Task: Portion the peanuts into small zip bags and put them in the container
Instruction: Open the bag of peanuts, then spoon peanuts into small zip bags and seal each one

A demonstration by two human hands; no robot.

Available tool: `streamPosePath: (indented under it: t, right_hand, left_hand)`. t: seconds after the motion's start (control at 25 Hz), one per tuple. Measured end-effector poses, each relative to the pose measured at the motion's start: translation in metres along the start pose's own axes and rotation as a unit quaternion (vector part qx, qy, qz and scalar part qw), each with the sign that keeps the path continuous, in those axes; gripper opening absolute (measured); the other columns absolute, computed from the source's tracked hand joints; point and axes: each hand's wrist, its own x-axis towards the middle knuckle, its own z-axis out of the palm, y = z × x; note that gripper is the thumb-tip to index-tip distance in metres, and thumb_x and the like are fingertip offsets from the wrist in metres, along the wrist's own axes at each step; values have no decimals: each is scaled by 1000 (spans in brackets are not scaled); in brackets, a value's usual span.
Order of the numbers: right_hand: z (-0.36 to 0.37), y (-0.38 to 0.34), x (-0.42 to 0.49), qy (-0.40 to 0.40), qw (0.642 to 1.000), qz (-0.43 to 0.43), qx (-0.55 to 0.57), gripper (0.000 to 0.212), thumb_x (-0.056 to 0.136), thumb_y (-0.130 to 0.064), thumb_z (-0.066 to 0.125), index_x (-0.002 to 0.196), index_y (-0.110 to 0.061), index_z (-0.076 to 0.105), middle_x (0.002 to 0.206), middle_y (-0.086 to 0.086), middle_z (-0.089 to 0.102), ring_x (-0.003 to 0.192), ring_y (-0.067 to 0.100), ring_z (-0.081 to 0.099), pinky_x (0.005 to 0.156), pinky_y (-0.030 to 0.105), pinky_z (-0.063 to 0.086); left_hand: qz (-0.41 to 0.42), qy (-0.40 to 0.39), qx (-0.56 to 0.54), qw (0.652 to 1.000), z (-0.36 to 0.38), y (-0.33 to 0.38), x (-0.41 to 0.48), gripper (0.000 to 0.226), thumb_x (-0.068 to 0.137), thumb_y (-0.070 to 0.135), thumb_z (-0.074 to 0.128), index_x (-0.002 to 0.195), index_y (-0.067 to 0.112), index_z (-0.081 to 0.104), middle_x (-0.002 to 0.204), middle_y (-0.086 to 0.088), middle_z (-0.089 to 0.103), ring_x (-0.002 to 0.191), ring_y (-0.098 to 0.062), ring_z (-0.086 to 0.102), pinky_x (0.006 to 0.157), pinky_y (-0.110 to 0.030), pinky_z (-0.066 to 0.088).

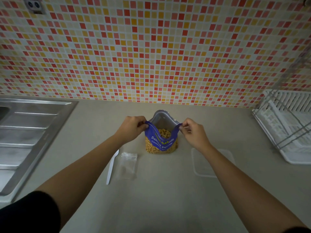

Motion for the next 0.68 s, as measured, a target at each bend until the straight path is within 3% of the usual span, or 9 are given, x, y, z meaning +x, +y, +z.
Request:
streamPosePath:
  t: [0.12, 0.16, 0.24, 0.32, 0.52, 0.68]
  right_hand:
    - [0, 1, 3, -21, 999, -13, 23, 6, 83, -9, 66, 88, -13, 65, 79, 3, 68, 72, 13, 64, 69, 16, 49]
    - [-1, 1, 4, -29, 999, -21, 15, 11, 84, -9, 66, 95, -11, 68, 82, 3, 70, 73, 12, 64, 70, 13, 49]
    - [-1, 0, 3, -34, 998, -37, -23, 16, 85, -9, 65, 100, -8, 70, 84, 2, 70, 73, 9, 62, 67, 4, 45]
    - [0, -1, 2, -13, 998, -41, -40, 13, 84, -11, 66, 96, -7, 71, 83, 4, 71, 71, 9, 61, 64, 2, 42]
    - [7, 1, -2, 70, 995, -44, -55, 11, 83, -14, 68, 88, -5, 71, 77, 7, 72, 64, 11, 60, 58, -1, 39]
    - [5, 6, -6, 79, 996, -29, -18, 10, 81, -10, 69, 87, -3, 72, 78, 12, 72, 65, 14, 62, 62, 1, 42]
  left_hand:
    - [4, 30, -5, 1000, 6, 1, 2, 17, 91, 15, 56, 96, 2, 66, 88, -13, 71, 78, -23, 60, 71, -29, 45]
    - [0, 51, -12, 999, 7, 0, 1, 16, 90, 13, 57, 95, 1, 66, 86, -13, 71, 78, -24, 61, 71, -31, 48]
    - [-16, 76, -44, 996, 9, -2, -3, 15, 90, 13, 58, 97, 4, 67, 85, -6, 70, 76, -20, 63, 67, -21, 47]
    - [-21, 77, -63, 995, 9, -3, -5, 15, 89, 16, 61, 97, 6, 67, 83, -2, 69, 74, -15, 61, 62, -10, 39]
    - [-17, 91, -63, 994, 12, -4, -6, 19, 90, 17, 59, 93, -1, 65, 84, -15, 70, 73, -15, 55, 59, -13, 37]
    - [-24, 87, -81, 993, 13, -9, -11, 20, 90, 18, 59, 98, 2, 67, 89, -14, 71, 78, -14, 58, 65, -16, 44]
